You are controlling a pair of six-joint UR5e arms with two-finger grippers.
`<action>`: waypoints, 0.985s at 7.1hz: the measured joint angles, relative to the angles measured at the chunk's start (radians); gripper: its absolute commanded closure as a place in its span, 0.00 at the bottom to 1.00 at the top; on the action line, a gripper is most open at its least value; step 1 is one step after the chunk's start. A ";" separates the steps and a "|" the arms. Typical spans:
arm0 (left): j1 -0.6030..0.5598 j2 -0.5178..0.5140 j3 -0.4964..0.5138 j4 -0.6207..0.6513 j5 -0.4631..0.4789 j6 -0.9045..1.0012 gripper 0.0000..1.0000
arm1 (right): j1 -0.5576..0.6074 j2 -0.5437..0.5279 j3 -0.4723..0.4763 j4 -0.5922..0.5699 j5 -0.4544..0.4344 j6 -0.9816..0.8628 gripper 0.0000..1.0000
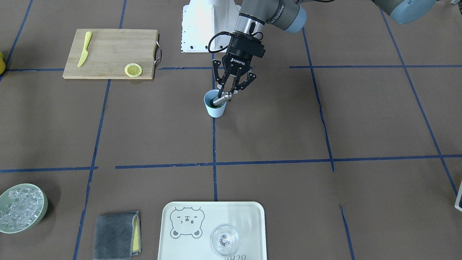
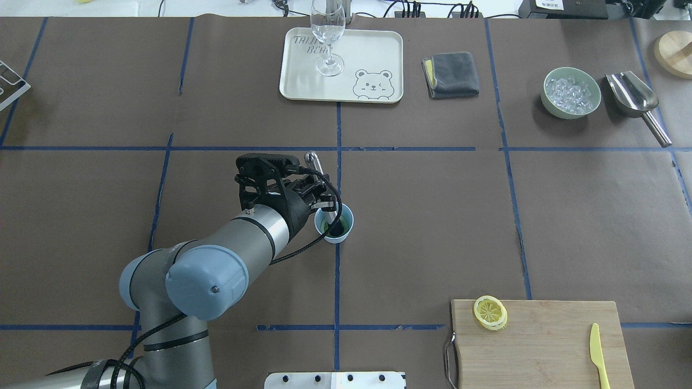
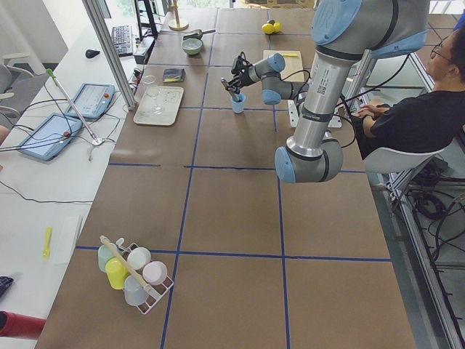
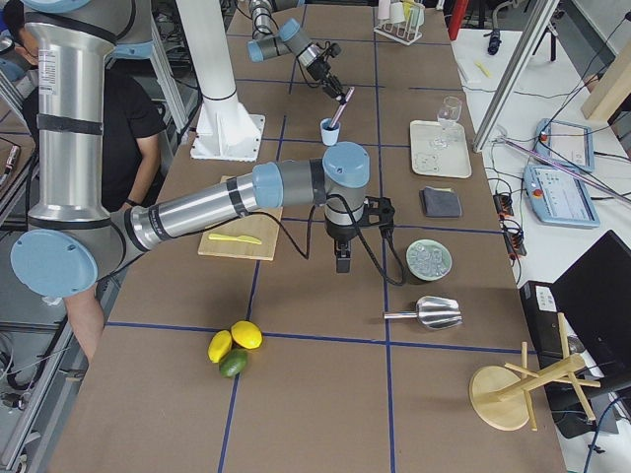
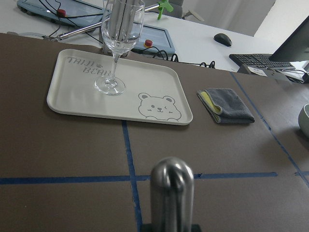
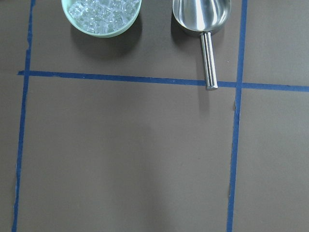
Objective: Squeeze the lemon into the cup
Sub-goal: 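Press and stir the muddler inside the blue cup with the left gripper, then lift the muddler out of the cup and move it back toward its spot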
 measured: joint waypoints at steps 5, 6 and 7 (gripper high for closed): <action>-0.095 0.018 -0.130 0.010 -0.096 0.137 1.00 | 0.006 -0.003 -0.005 0.001 0.004 0.000 0.00; -0.166 0.038 -0.138 0.011 -0.200 0.155 1.00 | 0.006 -0.012 -0.006 0.003 0.009 0.000 0.00; -0.232 0.078 -0.141 0.012 -0.311 0.162 1.00 | 0.006 -0.019 -0.007 0.006 0.012 -0.003 0.00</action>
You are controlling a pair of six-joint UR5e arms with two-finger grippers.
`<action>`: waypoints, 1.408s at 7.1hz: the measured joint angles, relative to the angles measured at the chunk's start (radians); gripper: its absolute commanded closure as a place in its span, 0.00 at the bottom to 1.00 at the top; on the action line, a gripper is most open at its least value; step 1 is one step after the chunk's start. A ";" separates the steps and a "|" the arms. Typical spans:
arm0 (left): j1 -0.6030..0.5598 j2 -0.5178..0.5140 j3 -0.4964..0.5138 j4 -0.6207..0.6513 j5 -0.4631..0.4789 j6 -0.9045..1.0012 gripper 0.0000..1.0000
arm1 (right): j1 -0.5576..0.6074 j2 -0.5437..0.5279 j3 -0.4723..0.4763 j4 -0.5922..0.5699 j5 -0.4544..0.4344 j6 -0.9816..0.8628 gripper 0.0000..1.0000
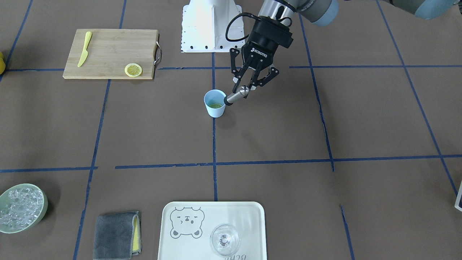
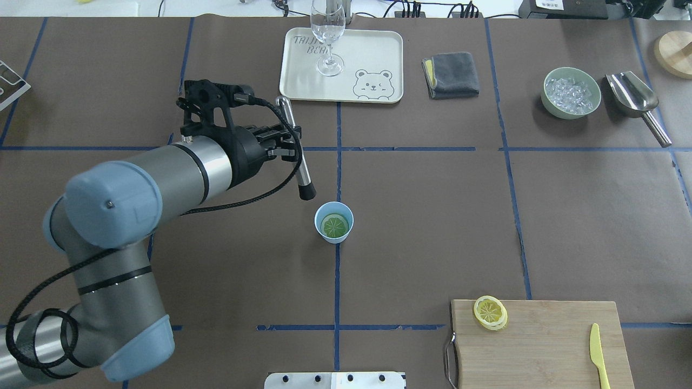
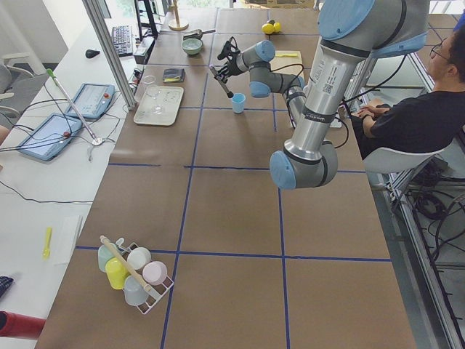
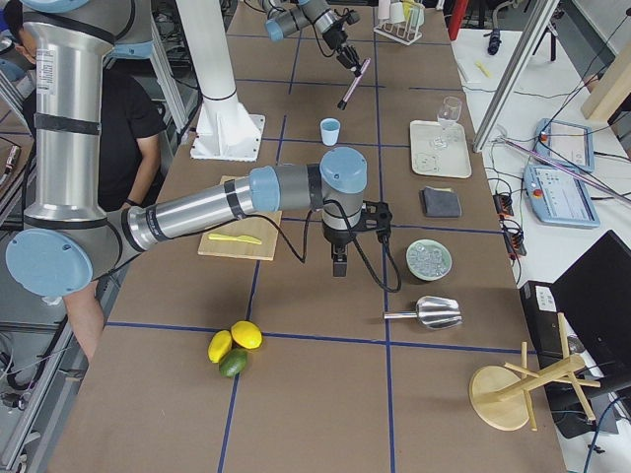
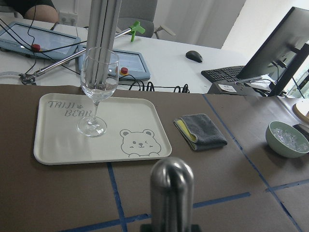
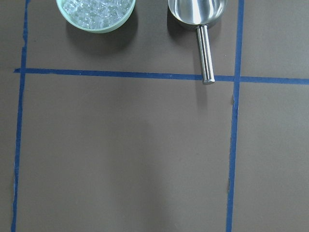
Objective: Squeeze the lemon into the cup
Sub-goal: 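Lift the muddler out of the cup and move it back toward its spot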
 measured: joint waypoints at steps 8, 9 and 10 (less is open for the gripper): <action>-0.334 0.117 -0.040 0.751 -0.725 0.090 1.00 | 0.000 -0.002 0.006 0.005 0.000 -0.015 0.00; -0.333 0.124 -0.012 0.809 -0.742 0.099 1.00 | 0.000 0.001 0.007 0.005 -0.003 -0.015 0.00; -0.332 0.135 0.027 0.831 -0.760 0.116 1.00 | 0.000 0.004 0.007 0.005 -0.005 -0.016 0.00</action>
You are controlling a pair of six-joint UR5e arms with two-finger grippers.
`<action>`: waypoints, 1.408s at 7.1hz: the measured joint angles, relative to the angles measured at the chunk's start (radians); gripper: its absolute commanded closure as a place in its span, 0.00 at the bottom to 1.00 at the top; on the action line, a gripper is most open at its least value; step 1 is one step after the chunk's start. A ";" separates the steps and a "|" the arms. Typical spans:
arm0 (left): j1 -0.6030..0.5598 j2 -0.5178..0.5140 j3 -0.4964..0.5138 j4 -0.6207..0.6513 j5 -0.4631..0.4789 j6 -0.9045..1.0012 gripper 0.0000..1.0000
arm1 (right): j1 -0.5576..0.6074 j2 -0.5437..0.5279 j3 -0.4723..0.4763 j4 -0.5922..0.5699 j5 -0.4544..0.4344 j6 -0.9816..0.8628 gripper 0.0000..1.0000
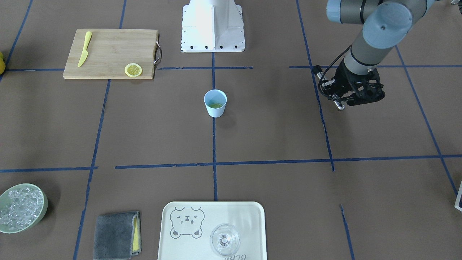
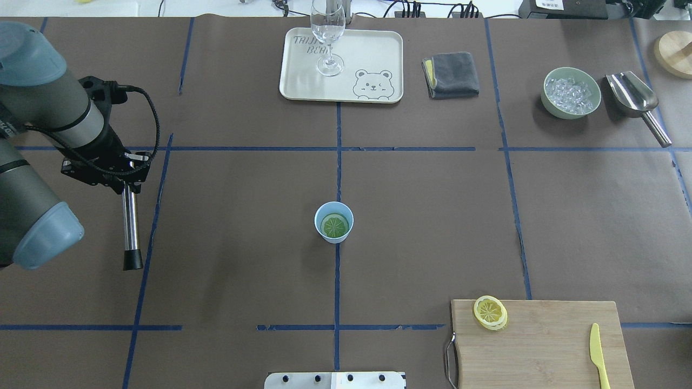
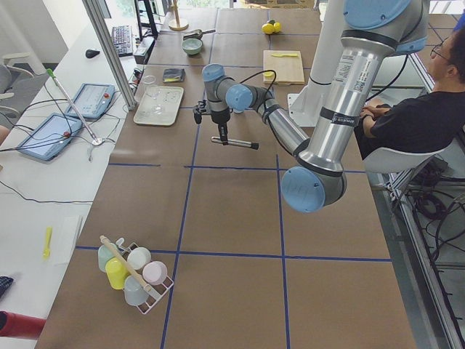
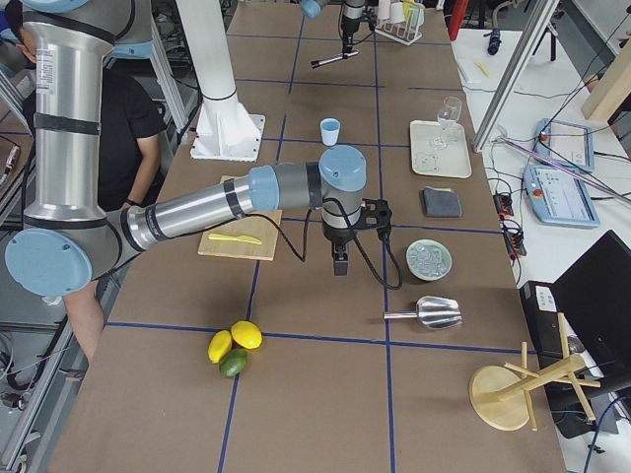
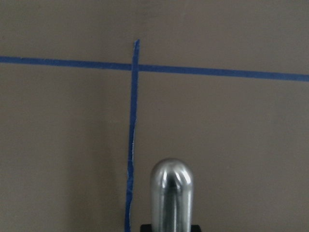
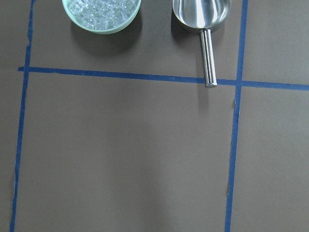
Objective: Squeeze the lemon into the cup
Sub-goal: 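Lift the muddler out of the cup and move it back toward its spot, then lower the muddler onto the table and open the left gripper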
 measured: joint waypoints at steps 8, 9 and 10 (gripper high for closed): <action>0.004 0.036 0.266 -0.063 -0.016 0.217 1.00 | 0.000 0.013 0.005 0.001 0.001 0.002 0.00; 0.005 0.032 0.284 -0.077 -0.016 0.217 1.00 | 0.000 0.013 0.004 0.001 0.002 0.003 0.00; 0.006 0.029 0.303 -0.098 -0.016 0.216 1.00 | -0.001 0.013 0.002 0.001 0.003 0.003 0.00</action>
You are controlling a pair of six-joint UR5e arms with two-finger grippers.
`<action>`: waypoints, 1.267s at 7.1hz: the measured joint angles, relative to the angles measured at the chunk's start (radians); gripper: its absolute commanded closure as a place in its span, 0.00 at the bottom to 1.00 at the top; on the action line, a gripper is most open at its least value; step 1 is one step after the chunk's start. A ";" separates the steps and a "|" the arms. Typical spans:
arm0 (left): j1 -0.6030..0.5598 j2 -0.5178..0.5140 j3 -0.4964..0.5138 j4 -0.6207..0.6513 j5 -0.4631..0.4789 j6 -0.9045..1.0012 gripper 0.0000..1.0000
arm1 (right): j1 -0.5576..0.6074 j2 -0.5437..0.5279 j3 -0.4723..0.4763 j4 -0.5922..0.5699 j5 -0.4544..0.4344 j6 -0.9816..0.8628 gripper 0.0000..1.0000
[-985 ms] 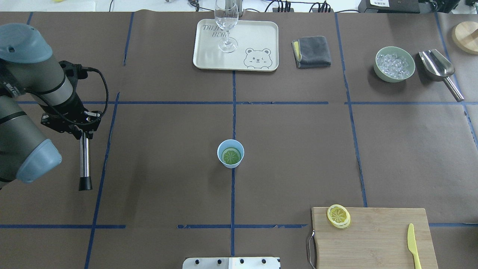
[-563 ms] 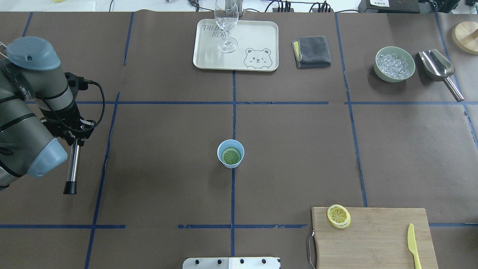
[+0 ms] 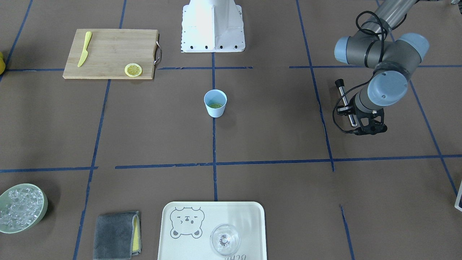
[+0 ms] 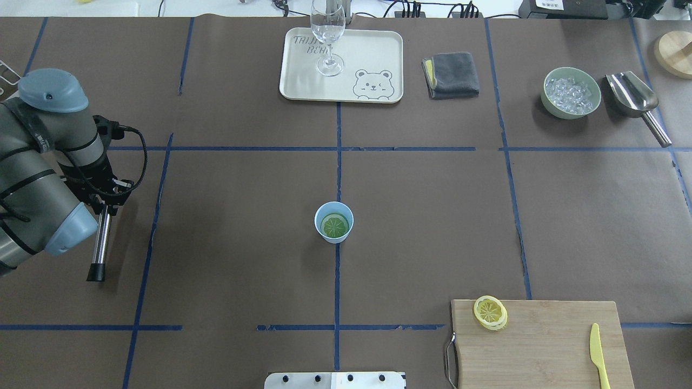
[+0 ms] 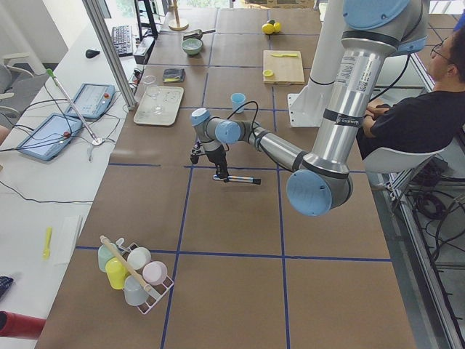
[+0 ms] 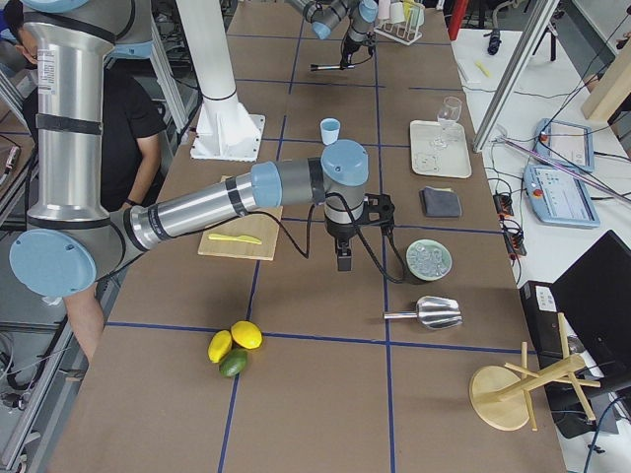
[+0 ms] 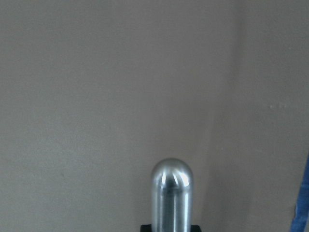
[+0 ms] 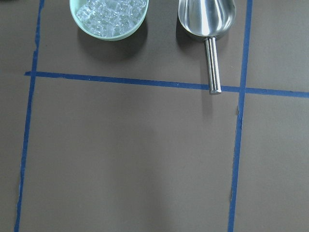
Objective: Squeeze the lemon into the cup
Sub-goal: 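Lower the muddler onto the table and open the left gripper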
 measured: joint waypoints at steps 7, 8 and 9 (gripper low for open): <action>-0.041 -0.017 0.035 -0.062 -0.023 0.000 0.00 | -0.001 -0.002 -0.003 0.000 0.001 0.000 0.00; -0.065 -0.023 0.016 -0.064 -0.027 -0.007 0.00 | -0.001 -0.002 -0.001 0.000 0.002 0.000 0.00; -0.100 -0.036 -0.003 -0.066 -0.038 -0.017 0.00 | -0.001 -0.002 -0.002 0.000 0.003 0.000 0.00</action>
